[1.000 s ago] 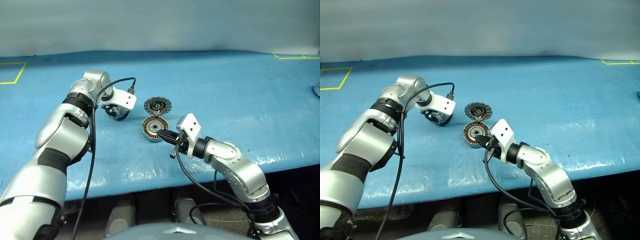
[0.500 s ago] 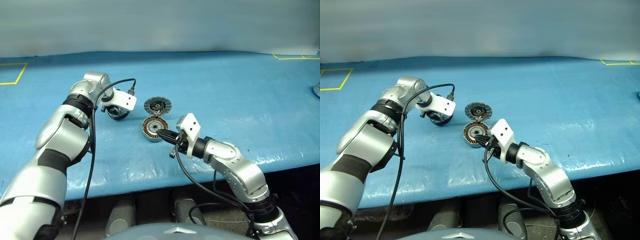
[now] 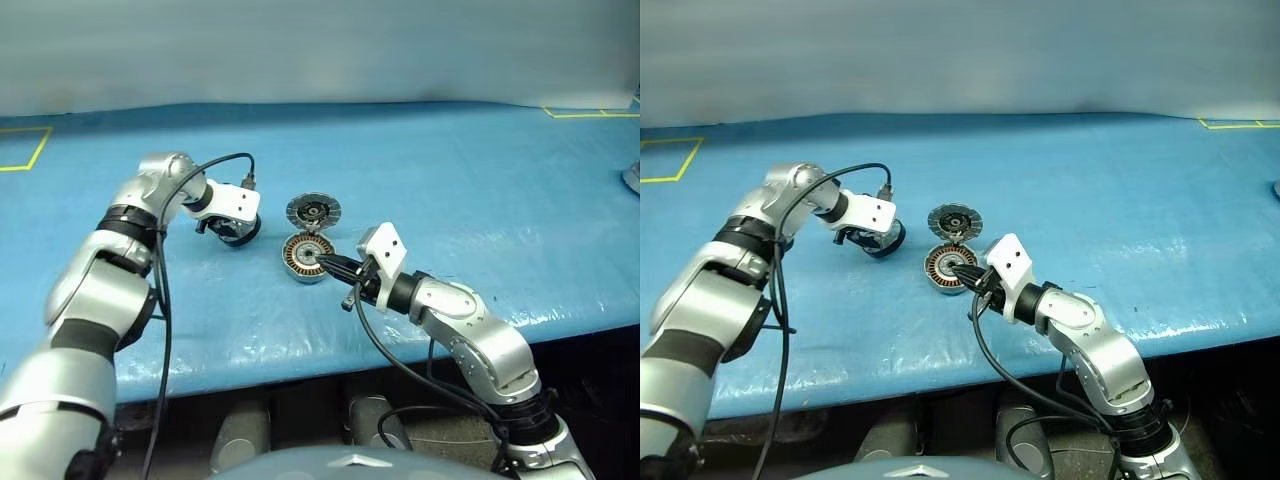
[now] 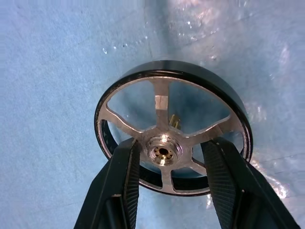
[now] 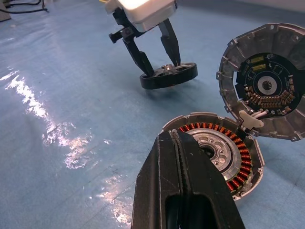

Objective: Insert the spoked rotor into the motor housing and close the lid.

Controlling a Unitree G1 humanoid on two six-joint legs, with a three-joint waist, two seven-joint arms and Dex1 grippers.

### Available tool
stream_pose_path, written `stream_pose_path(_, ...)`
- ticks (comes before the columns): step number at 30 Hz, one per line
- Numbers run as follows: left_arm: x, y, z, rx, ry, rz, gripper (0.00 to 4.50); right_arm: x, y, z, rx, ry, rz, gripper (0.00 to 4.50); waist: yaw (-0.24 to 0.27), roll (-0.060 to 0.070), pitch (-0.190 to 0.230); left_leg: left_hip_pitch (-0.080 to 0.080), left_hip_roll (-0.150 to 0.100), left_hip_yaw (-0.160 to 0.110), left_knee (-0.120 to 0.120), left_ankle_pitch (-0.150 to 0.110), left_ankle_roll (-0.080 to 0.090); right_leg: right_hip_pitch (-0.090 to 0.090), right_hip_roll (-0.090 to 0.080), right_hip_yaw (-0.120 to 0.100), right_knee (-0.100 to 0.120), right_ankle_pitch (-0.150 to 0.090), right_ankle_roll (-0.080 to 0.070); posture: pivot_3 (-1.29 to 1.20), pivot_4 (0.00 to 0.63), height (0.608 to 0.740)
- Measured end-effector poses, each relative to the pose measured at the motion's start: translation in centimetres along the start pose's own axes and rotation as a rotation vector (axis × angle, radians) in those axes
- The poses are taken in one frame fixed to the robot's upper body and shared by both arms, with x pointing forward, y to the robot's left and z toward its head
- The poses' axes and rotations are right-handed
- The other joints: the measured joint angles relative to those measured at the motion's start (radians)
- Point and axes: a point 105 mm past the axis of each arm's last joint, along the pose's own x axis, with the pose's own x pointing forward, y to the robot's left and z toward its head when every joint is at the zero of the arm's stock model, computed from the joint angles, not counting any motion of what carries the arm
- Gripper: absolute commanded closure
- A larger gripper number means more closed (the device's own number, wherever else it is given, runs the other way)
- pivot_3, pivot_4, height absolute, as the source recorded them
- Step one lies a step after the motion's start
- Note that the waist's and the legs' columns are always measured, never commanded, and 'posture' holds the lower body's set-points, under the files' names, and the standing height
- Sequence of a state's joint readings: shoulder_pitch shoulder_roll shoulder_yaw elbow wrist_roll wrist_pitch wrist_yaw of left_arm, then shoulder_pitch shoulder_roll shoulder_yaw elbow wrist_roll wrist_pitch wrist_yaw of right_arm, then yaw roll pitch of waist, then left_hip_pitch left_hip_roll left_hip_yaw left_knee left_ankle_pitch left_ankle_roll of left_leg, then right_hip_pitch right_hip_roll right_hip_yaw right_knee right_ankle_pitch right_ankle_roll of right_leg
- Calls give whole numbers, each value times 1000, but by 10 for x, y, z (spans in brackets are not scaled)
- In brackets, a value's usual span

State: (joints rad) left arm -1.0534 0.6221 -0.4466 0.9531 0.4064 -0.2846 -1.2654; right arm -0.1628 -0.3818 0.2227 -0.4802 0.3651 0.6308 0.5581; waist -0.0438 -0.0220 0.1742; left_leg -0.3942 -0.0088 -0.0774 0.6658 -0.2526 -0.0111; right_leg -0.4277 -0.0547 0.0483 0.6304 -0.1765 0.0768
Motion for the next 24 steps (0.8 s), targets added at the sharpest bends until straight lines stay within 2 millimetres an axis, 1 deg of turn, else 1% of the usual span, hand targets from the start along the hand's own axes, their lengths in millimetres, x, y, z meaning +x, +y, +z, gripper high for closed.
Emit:
stream_pose_path(3,-8,-11,-4,-41,-91,7,2535,0,-2,-8,11,7,7,4500,1,0,0,0,0,0,0,0,0,0,0,0,0,0,0,0,150,740)
stream_pose_path(5,-14,-15,-5,-59,-140,25,2535,0,-4,-15,-5,26,7,4500,3,0,0,0,0,0,1,0,0,0,0,0,0,0,0,0,150,740)
stream_pose_path(7,-21,-18,-3,-95,-204,52,2535,-1,-7,-26,-29,70,4,4500,6,0,0,0,0,0,1,0,0,0,0,0,0,0,0,0,150,740)
stream_pose_path(10,-27,-21,6,-143,-308,81,2535,0,-12,-39,-23,108,-6,4500,8,0,0,0,0,0,2,0,-1,0,0,0,1,0,-1,0,150,740)
stream_pose_path(16,-38,-23,31,-220,-493,98,2535,0,-20,-55,-21,138,-17,4500,5,0,0,1,0,0,2,1,-1,0,0,0,2,1,-1,0,150,740)
stream_pose_path(20,-40,-27,41,-260,-549,66,2535,1,-18,-57,-6,133,9,4500,3,0,0,2,0,0,2,1,-1,0,0,0,4,0,-1,0,150,740)
stream_pose_path(24,-34,-29,50,-297,-598,25,2535,3,-9,-53,34,88,64,4500,5,0,0,2,0,0,2,2,-1,0,0,0,5,-1,1,0,150,740)
